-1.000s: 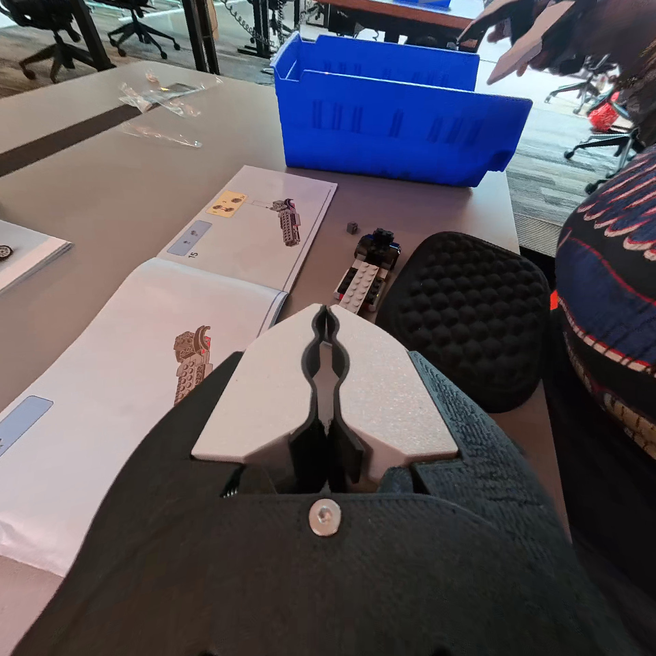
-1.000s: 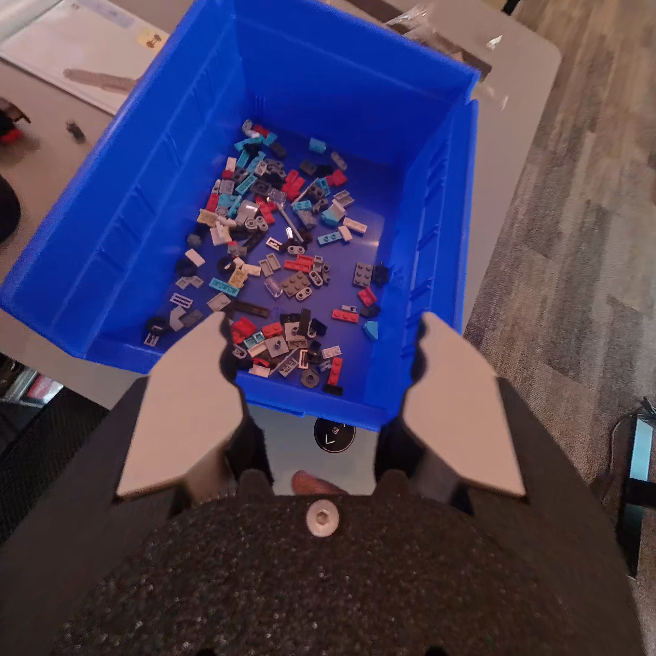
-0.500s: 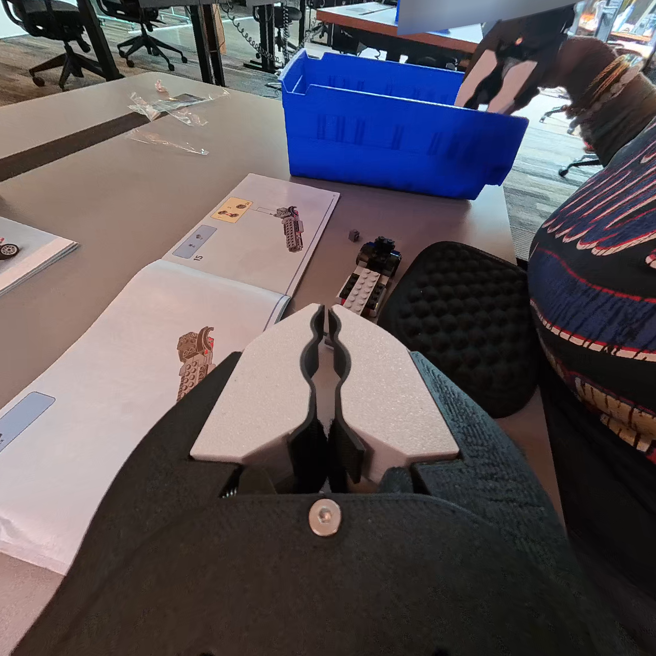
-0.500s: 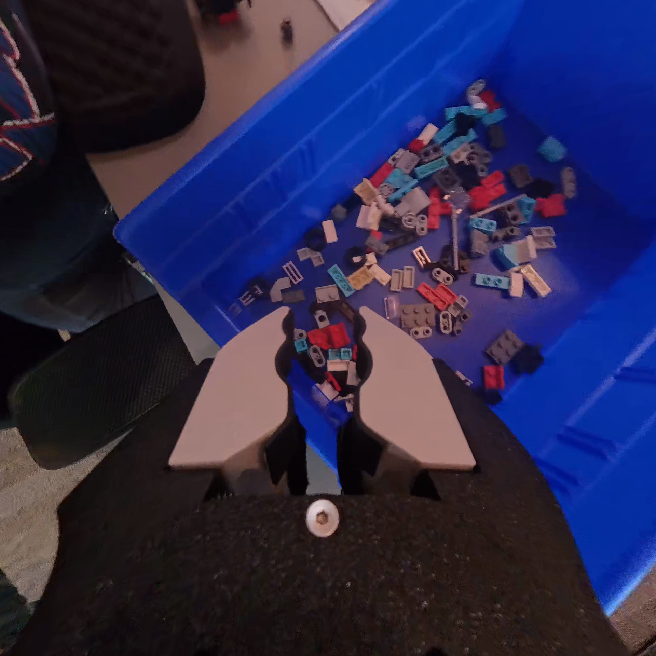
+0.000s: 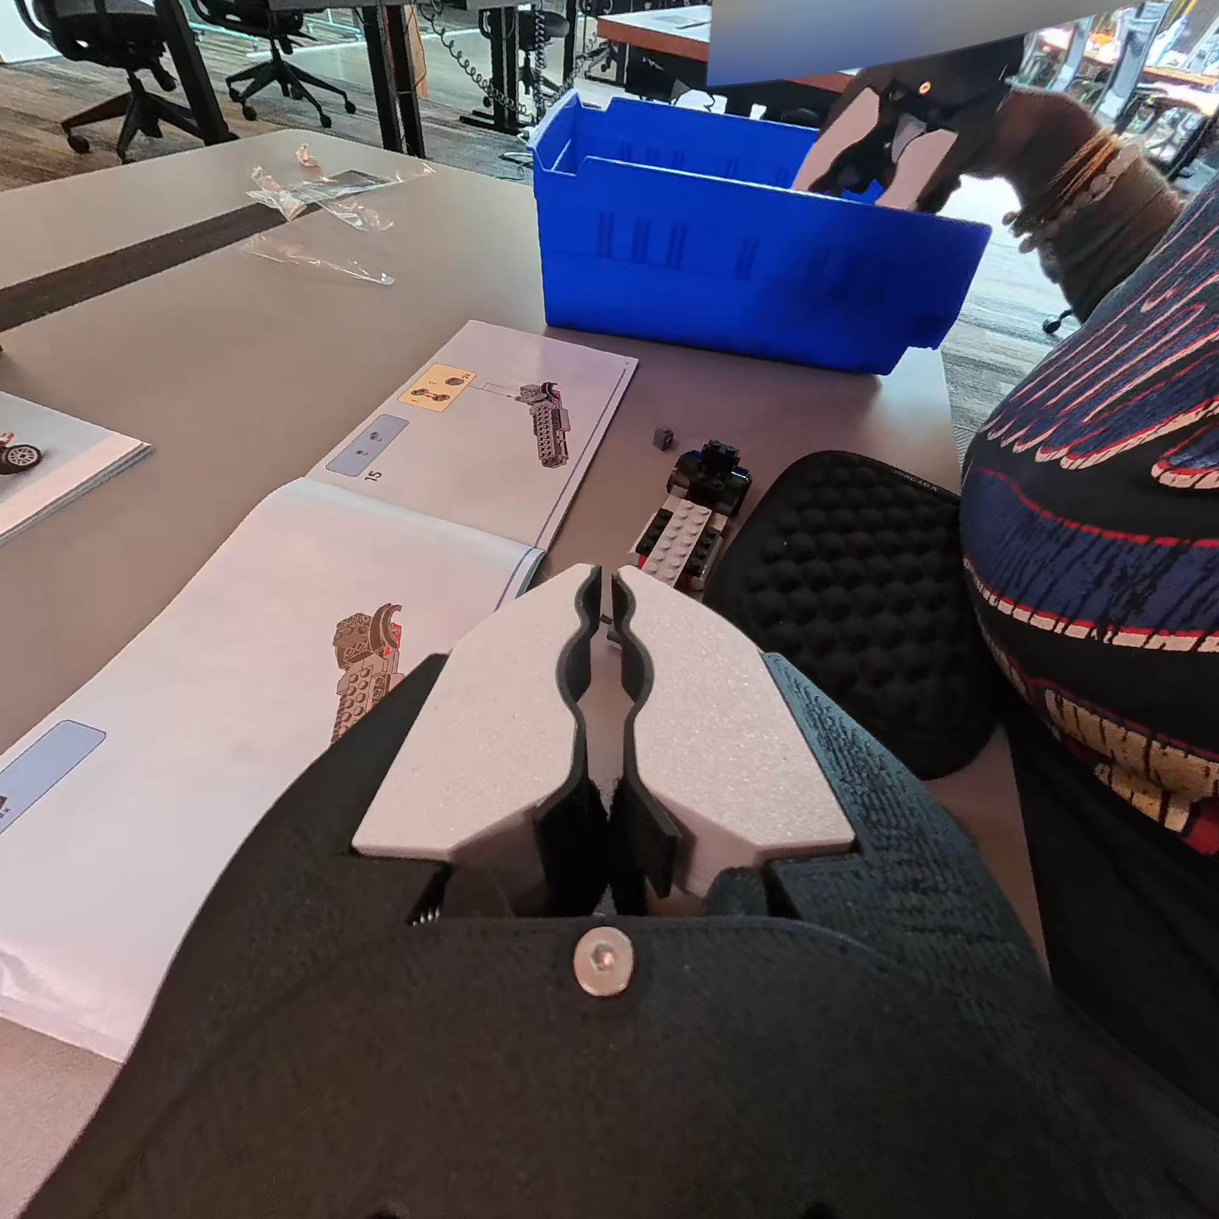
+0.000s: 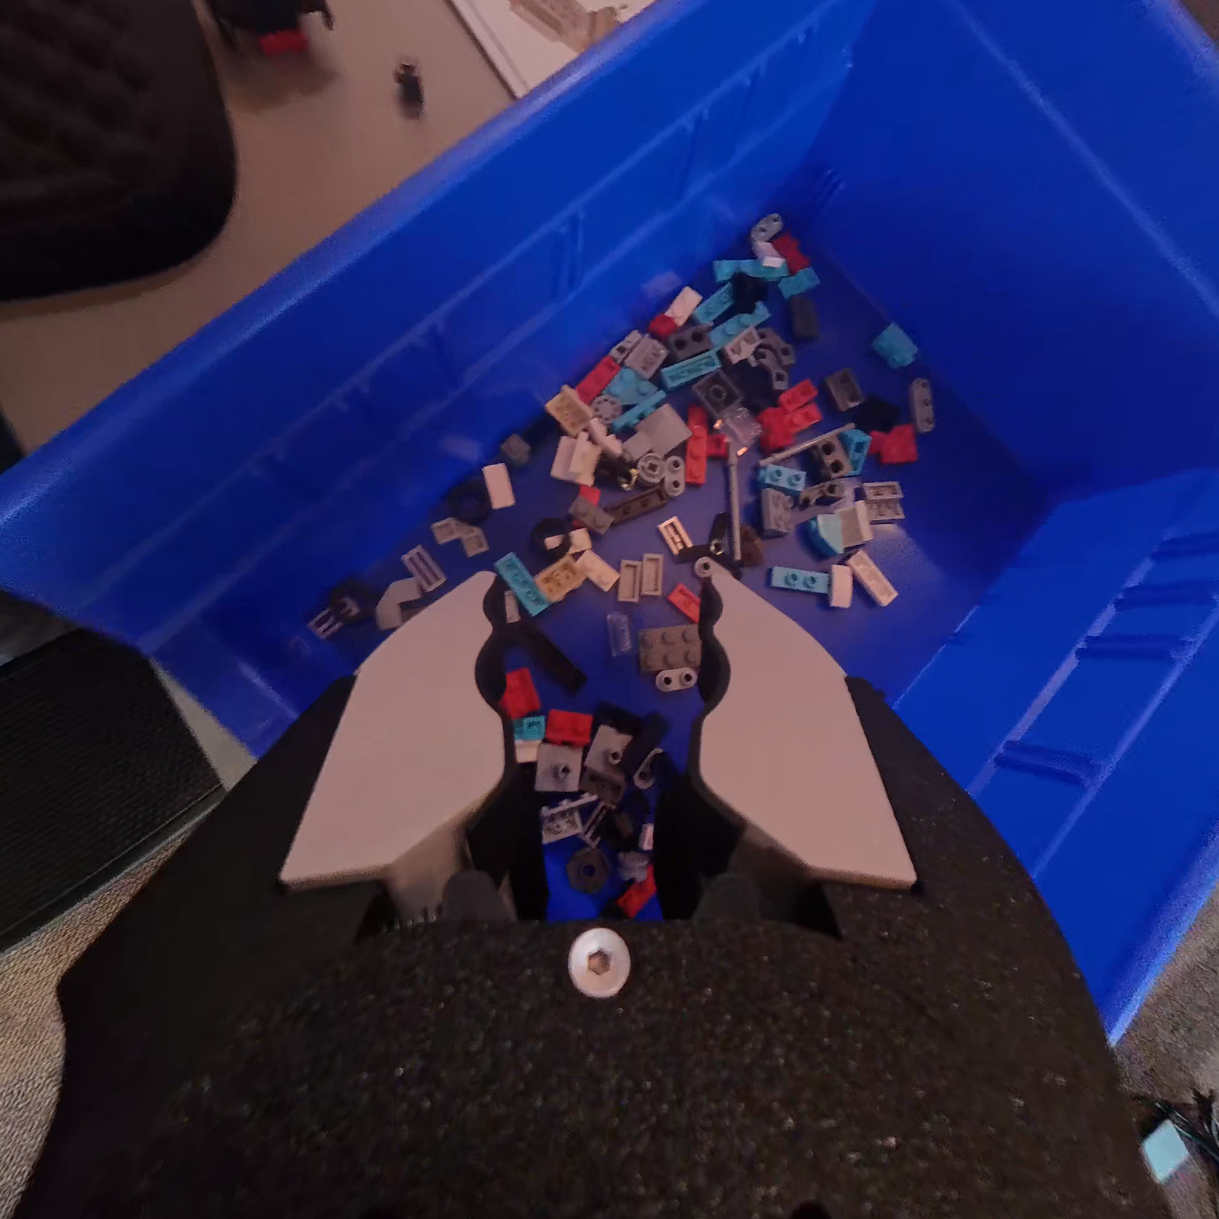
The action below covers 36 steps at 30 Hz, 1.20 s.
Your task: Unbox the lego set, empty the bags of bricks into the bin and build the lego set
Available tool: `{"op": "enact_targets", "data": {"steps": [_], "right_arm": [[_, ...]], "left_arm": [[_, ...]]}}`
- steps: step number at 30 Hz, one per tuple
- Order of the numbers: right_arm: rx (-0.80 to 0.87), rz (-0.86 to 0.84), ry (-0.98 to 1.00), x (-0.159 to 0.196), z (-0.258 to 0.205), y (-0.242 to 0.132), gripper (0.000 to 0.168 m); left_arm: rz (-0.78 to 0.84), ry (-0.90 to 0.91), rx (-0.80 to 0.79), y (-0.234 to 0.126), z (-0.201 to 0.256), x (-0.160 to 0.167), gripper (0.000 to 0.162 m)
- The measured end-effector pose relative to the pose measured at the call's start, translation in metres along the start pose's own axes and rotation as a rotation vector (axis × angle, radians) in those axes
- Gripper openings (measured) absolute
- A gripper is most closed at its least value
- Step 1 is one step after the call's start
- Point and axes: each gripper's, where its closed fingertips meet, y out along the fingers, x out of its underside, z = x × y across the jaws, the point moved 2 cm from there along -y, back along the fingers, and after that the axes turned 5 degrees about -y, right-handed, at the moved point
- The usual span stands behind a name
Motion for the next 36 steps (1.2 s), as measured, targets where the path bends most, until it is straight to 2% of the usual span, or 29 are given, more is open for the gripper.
{"op": "enact_targets", "data": {"steps": [7, 11, 15, 18, 21, 26, 33, 35, 36], "right_arm": [[0.052, 0.084, 0.019, -0.025, 0.018, 0.018, 0.068], [0.020, 0.074, 0.018, -0.028, 0.019, 0.026, 0.067], [0.017, 0.101, 0.037, -0.030, 0.021, 0.030, 0.059], [0.113, 0.098, 0.019, -0.028, 0.033, 0.028, 0.047], [0.231, 0.148, -0.045, -0.033, 0.042, 0.016, 0.031], [0.323, 0.225, -0.066, -0.040, 0.044, -0.001, 0.004], [0.397, 0.205, 0.094, -0.024, 0.050, -0.015, 0.025], [0.411, 0.186, 0.127, -0.019, 0.049, -0.021, 0.004], [0.418, 0.189, 0.149, -0.017, 0.048, -0.025, 0.003]], "left_arm": [[-0.007, 0.000, -0.006, 0.001, 0.000, 0.001, 0.003], [0.003, 0.008, -0.014, 0.000, -0.001, 0.000, 0.003], [0.004, 0.006, -0.015, 0.000, -0.001, 0.000, 0.003], [0.001, 0.002, -0.013, 0.000, -0.001, 0.001, 0.003], [0.000, 0.003, -0.013, 0.000, -0.001, 0.001, 0.003], [0.002, 0.006, -0.016, 0.000, -0.001, 0.001, 0.003], [-0.002, 0.001, -0.011, 0.000, -0.001, 0.001, 0.003], [-0.002, 0.006, -0.013, 0.000, 0.000, 0.001, 0.003], [-0.003, 0.008, -0.013, 0.000, 0.000, 0.001, 0.003]]}}
